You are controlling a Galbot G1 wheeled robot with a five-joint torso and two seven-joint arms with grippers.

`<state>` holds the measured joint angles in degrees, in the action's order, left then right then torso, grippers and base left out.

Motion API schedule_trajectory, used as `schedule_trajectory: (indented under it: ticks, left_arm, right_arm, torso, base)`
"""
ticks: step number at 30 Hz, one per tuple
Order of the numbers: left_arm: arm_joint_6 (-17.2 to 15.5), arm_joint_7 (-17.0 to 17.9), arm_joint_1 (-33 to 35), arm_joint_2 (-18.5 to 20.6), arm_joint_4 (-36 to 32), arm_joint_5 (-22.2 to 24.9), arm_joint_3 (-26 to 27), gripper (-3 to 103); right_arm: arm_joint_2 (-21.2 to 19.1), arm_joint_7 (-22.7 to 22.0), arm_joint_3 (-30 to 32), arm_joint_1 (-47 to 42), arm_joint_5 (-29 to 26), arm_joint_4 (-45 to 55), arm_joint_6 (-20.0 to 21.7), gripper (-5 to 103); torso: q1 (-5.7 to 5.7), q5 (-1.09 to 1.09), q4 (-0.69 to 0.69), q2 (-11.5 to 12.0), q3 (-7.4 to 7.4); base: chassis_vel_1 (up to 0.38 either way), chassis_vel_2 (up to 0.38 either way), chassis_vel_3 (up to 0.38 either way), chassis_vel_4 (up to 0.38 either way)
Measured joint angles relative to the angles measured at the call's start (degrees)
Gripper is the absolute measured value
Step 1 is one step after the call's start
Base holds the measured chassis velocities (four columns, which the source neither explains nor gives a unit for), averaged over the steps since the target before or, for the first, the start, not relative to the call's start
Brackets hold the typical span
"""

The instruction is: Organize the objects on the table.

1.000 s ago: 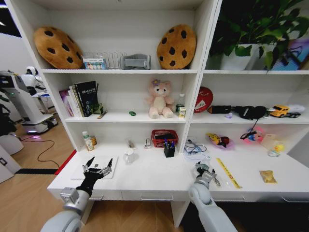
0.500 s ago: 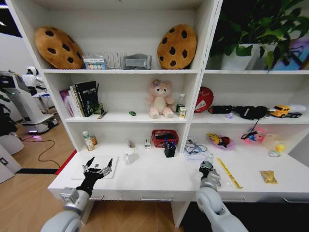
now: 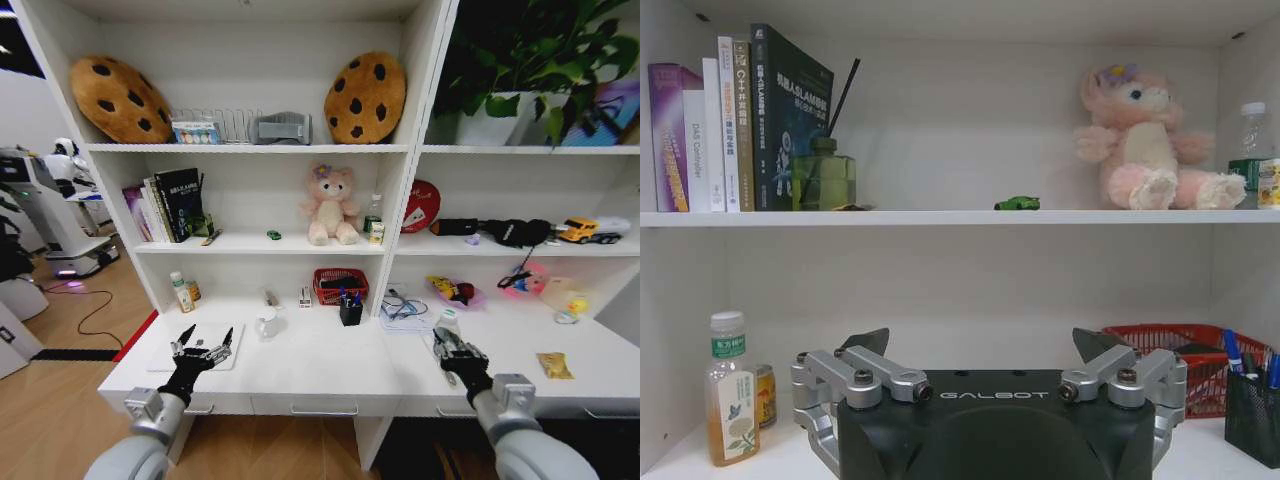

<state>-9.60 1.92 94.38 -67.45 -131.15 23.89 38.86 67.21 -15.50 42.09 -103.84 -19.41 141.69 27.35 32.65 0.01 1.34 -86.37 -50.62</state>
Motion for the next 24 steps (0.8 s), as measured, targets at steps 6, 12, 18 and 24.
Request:
schedule_trajectory:
  ticks: [6,12,18,24]
  left_arm:
    - [-0.01,0.0,0.0,0.0,0.0,0.0,0.0,100]
    - [-0.01,0.0,0.0,0.0,0.0,0.0,0.0,100]
    - [0.0,0.0,0.0,0.0,0.0,0.0,0.0,100]
    - [-0.01,0.0,0.0,0.0,0.0,0.0,0.0,100]
  right_arm:
    - [6.76,1.63,-2.22,-4.5,8.41,1.58,-2.66,25]
    - [7.01,0.58,-2.32,-3.78,7.65,0.51,-2.84,25]
    - [6.57,-0.05,-2.31,-1.27,5.95,-2.04,-2.96,25]
    - [6.42,-0.28,-2.28,-0.37,5.54,-3.38,-3.17,25]
  torso:
    - [0.0,-0.03,0.0,0.0,0.0]
    - [0.01,-0.01,-0.02,0.01,-0.01]
    - [0.01,0.0,-0.02,0.01,-0.01]
    - [0.01,0.0,-0.02,0.01,-0.01]
  base:
    - [0.0,0.0,0.0,0.0]
    - [0.0,0.0,0.0,0.0]
    - [0.0,0.0,0.0,0.0]
    - [0.0,0.0,0.0,0.0]
